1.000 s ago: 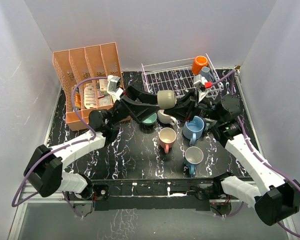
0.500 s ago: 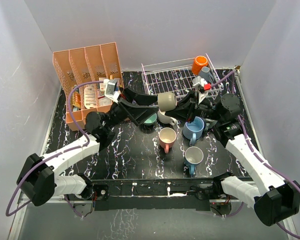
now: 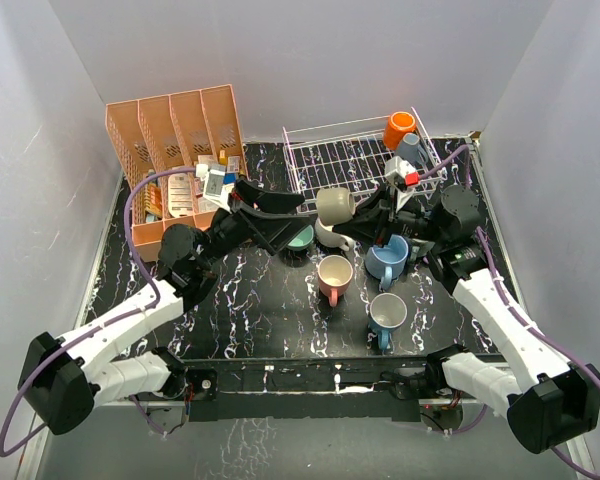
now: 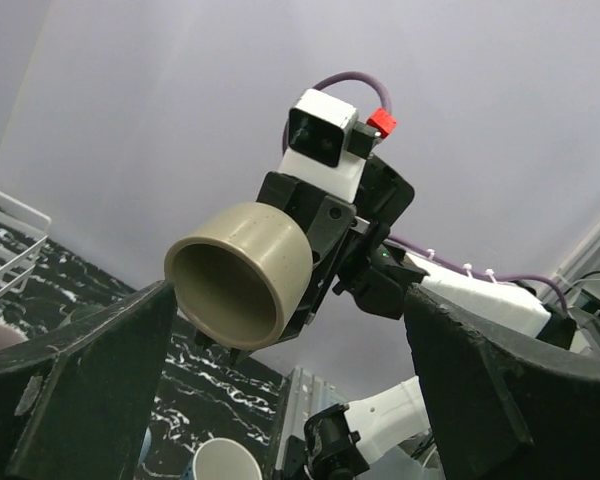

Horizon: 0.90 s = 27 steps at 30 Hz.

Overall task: Load the cups into the dish rack
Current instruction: Turn the cup upside down in the dish rack.

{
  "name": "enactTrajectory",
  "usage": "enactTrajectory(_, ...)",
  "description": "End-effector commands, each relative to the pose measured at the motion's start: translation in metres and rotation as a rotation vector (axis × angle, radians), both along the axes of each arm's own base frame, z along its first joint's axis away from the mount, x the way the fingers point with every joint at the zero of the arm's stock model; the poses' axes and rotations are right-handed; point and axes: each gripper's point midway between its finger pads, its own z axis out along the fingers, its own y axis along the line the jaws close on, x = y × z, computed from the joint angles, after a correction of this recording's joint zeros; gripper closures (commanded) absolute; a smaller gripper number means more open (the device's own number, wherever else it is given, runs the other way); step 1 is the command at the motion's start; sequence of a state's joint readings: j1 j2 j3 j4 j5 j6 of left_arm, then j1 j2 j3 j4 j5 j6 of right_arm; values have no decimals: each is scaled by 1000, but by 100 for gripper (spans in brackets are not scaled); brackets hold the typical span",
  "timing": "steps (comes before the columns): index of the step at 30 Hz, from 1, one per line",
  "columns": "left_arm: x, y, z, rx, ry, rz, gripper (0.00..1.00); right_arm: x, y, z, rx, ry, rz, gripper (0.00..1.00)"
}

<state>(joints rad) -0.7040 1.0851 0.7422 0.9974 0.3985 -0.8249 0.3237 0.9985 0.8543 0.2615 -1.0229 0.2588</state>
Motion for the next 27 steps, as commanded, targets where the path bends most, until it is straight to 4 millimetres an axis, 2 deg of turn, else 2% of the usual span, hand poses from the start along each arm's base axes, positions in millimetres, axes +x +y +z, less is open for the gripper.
enactTrajectory(1, 4, 8, -2, 54, -15, 74, 6, 2, -6, 24, -11, -157, -24, 92)
enactTrajectory(5, 8, 11, -12, 102, 4, 115, 6, 11, -10, 19, -55, -184, -56, 92)
enactTrajectory(12, 25, 21, -50, 201, 95, 225, 3, 39, -23, 10, -156, -237, -155, 92)
enactTrajectory(21, 37, 29, -97, 324, 228, 294, 3, 98, -54, -9, -361, -189, -275, 92)
enactTrajectory(27, 38, 31, -110, 349, 269, 302, 3, 143, -84, -23, -486, -116, -350, 92)
